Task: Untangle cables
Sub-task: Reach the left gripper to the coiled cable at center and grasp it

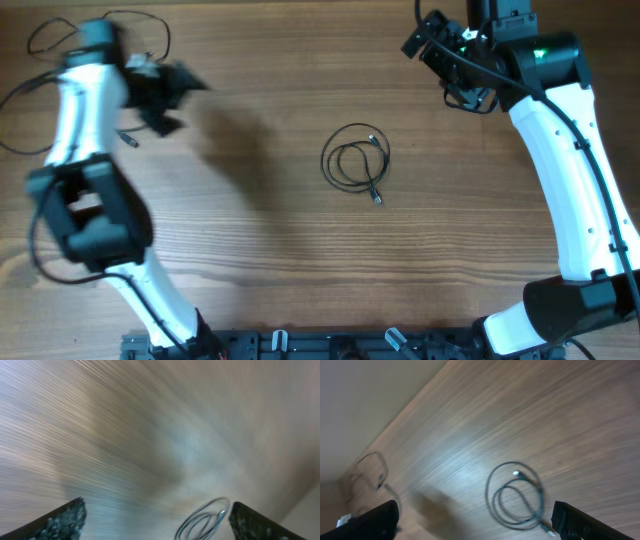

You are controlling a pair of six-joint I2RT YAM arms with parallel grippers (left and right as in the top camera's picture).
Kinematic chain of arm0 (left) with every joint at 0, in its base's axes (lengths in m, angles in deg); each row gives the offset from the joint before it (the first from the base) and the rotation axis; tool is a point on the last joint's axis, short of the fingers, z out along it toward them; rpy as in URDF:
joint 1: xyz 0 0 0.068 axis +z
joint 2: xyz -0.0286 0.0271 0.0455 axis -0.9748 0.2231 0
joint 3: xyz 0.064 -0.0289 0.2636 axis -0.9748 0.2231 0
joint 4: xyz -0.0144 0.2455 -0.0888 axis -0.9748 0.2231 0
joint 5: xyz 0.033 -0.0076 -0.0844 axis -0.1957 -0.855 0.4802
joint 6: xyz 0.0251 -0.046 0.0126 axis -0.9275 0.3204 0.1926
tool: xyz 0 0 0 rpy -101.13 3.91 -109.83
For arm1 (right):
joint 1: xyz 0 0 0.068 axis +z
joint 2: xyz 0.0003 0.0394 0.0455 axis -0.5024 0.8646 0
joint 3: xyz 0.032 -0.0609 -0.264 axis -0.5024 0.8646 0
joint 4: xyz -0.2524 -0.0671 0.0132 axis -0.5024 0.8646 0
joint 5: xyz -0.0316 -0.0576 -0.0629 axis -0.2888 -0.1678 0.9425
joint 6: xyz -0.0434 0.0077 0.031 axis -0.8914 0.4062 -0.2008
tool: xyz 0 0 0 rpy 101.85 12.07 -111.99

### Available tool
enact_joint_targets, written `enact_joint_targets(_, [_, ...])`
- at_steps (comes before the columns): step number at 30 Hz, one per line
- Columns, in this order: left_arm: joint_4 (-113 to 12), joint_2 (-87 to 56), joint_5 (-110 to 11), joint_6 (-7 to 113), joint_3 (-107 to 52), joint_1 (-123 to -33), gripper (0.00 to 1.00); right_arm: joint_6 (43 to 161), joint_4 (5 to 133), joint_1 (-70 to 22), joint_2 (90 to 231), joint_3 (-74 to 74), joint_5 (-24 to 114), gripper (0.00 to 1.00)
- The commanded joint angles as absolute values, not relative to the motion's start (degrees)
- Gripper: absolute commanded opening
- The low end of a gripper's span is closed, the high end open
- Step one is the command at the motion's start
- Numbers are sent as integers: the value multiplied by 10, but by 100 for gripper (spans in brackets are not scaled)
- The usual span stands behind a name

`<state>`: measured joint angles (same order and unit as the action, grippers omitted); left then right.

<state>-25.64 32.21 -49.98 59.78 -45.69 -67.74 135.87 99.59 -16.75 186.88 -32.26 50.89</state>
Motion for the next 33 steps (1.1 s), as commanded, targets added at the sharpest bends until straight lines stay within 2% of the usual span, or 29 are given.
enact_joint_targets(1, [-276, 335, -541, 619, -420, -813, 96, 1360, 1025, -185, 1882, -317, 619, 100])
enact_joint_targets(4, [-300, 364, -575, 630, -420, -934, 90, 1360, 1059, -211, 1882, -317, 620, 100])
enact_joint_targets(8, [-316, 386, -685, 642, -420, -1047, 62, 1315, 1088, -212, 1882, -317, 620, 100])
enact_joint_targets(12, [-316, 394, -723, 642, -420, -1077, 58, 1315, 1093, -212, 1882, -317, 607, 100])
enact_joint_targets(13, [-316, 394, -728, 642, -420, -1075, 51, 1315, 1093, -212, 1882, -317, 603, 100])
enact_joint_targets(18, [-310, 394, -755, 638, -420, -1073, 35, 1315, 1096, -212, 1882, -317, 603, 100])
enact_joint_targets(30, [-347, 395, -755, 635, -383, -1092, 27, 1315, 1094, -211, 1883, -317, 590, 100])
enact_joint_targets(33, [-357, 396, -755, 635, -370, -1093, 19, 1315, 1094, -211, 1883, -317, 589, 100])
